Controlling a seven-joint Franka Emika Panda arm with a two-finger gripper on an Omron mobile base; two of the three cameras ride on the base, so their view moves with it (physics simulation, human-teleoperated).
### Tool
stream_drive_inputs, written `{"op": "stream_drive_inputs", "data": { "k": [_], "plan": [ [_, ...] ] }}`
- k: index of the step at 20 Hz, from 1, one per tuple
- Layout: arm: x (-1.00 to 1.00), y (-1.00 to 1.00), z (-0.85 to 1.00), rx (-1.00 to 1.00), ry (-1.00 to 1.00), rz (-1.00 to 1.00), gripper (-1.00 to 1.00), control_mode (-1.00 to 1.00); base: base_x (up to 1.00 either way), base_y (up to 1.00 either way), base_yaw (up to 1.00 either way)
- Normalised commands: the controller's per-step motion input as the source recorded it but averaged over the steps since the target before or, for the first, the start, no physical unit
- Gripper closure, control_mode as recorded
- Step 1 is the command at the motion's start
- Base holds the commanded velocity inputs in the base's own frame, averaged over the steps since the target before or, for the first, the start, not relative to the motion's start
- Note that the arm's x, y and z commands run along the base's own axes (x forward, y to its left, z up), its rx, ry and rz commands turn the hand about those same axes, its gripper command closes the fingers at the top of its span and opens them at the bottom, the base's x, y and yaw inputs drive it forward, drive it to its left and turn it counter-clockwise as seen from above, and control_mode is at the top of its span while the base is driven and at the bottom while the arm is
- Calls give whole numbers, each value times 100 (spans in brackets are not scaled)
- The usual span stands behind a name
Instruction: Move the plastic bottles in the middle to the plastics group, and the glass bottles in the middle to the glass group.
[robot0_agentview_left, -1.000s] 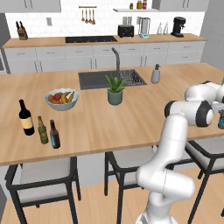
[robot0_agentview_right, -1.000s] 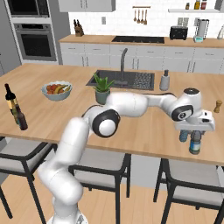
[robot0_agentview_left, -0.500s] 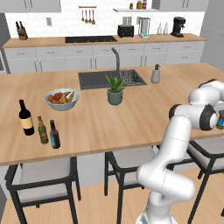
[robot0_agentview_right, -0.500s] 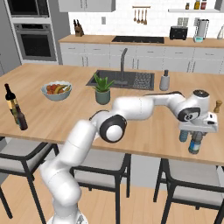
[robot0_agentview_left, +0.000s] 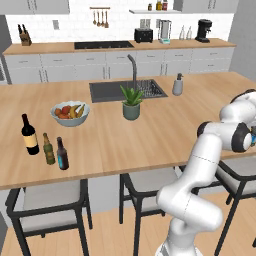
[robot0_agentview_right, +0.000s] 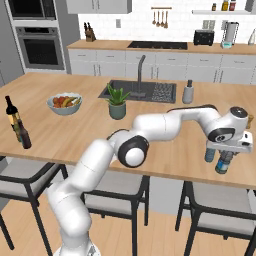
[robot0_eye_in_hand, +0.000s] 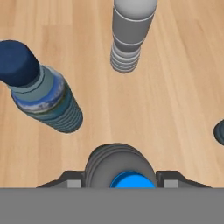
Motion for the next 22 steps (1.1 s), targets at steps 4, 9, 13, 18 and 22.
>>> {"op": "stream_drive_inputs", "data": {
  "k": [4, 9, 13, 18, 22],
  "plan": [
    [0, 19, -54, 0, -1, 1, 100, -100, 0, 0, 0],
    [0, 30, -44, 0, 0, 0, -100, -100, 0, 0, 0],
    [-2, 4, 5, 0, 0, 0, -100, -100, 0, 0, 0],
    [-12, 7, 22, 0, -1, 0, -100, -100, 0, 0, 0],
    [-15, 6, 46, 0, -3, 0, -100, -100, 0, 0, 0]
  ]
}}
